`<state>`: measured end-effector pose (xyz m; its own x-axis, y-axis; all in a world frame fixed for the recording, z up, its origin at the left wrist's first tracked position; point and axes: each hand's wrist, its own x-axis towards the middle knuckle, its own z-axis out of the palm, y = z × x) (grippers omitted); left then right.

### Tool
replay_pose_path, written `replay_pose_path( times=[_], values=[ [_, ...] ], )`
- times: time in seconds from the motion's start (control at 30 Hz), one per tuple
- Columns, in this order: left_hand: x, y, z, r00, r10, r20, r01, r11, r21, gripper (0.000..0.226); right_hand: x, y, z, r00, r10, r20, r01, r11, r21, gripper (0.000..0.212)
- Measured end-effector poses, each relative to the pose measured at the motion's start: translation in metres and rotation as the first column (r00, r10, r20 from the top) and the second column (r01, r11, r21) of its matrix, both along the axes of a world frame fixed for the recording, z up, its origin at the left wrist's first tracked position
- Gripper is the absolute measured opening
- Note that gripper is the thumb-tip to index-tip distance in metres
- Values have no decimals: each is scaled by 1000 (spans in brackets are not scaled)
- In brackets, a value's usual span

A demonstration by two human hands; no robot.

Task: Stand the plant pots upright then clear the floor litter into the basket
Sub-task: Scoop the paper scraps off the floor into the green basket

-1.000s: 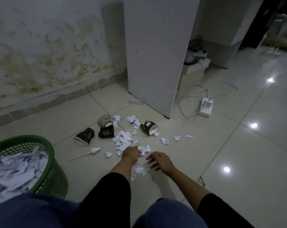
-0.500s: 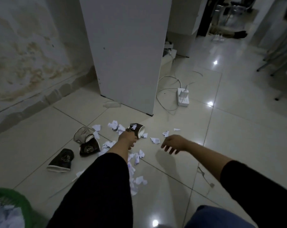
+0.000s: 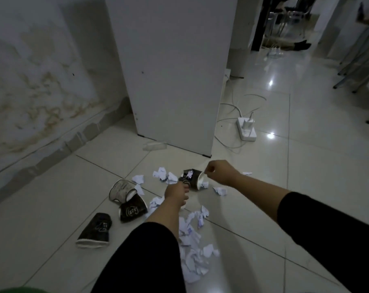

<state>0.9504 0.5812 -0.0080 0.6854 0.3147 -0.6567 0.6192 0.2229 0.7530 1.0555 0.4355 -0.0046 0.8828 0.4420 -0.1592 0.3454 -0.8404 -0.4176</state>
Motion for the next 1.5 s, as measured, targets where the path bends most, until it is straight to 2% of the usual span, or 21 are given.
replay_pose_path(
  times=[0.13,0.3,0.4,0.53,0.67,0.77,0.83,0.87,0.93,0.97,1.0,1.07,1.1,1.17,1.23,1.33,1.4,1.5],
  values=[
    [-1,26,-18,994,112,-13,-112,993,43,36,7,50,-26,995,77,64,-75,996,-39,24],
    [1,25,-34,995,89,-46,-86,994,62,32,12,80,-61,987,155,49,-141,966,-219,35],
    [6,21,-39,998,14,-67,-9,997,78,33,12,82,-77,979,171,107,-143,963,-229,27],
    [17,21,-49,995,78,-66,-76,997,34,35,12,80,-84,983,142,120,-112,968,-224,20],
    [24,23,-54,991,126,-48,-126,992,2,33,17,68,-75,987,138,79,-130,987,-98,16],
    [25,30,-59,987,161,12,-162,981,103,27,10,57,-69,987,161,-26,-155,974,168,17],
    [31,37,-71,980,198,6,-196,968,153,22,2,52,-63,973,206,-106,-174,952,251,25],
    [35,41,-77,977,212,10,-212,967,141,22,2,49,-61,976,200,-92,-168,948,271,29],
    [39,43,-82,976,217,6,-217,970,109,22,10,40,-61,991,121,52,-131,949,288,29],
    [38,41,-78,976,218,8,-218,972,91,21,14,34,-63,987,81,136,-111,967,231,33],
    [35,38,-72,975,220,18,-221,972,80,21,18,30,-65,983,70,169,-90,989,114,48],
    [31,33,-64,974,222,42,-224,973,47,22,21,22,-73,993,81,89,-71,991,-115,80],
    [30,31,-63,972,231,50,-233,972,31,23,19,19,-76,997,73,37,-67,987,-146,87],
    [31,31,-63,966,249,62,-251,968,20,25,16,12,-81,996,89,15,-88,994,-61,89],
    [31,32,-64,964,256,67,-258,966,19,26,15,6,-78,990,62,123,-71,995,74,86],
    [33,34,-70,961,270,53,-271,963,1,24,31,6,-74,948,-187,258,129,966,225,82],
    [34,36,-74,963,266,39,-266,964,5,24,45,8,-73,927,-274,254,227,953,200,75],
    [33,43,-84,963,262,58,-265,963,49,25,59,12,-77,912,-321,256,310,947,84,67]
  ],
)
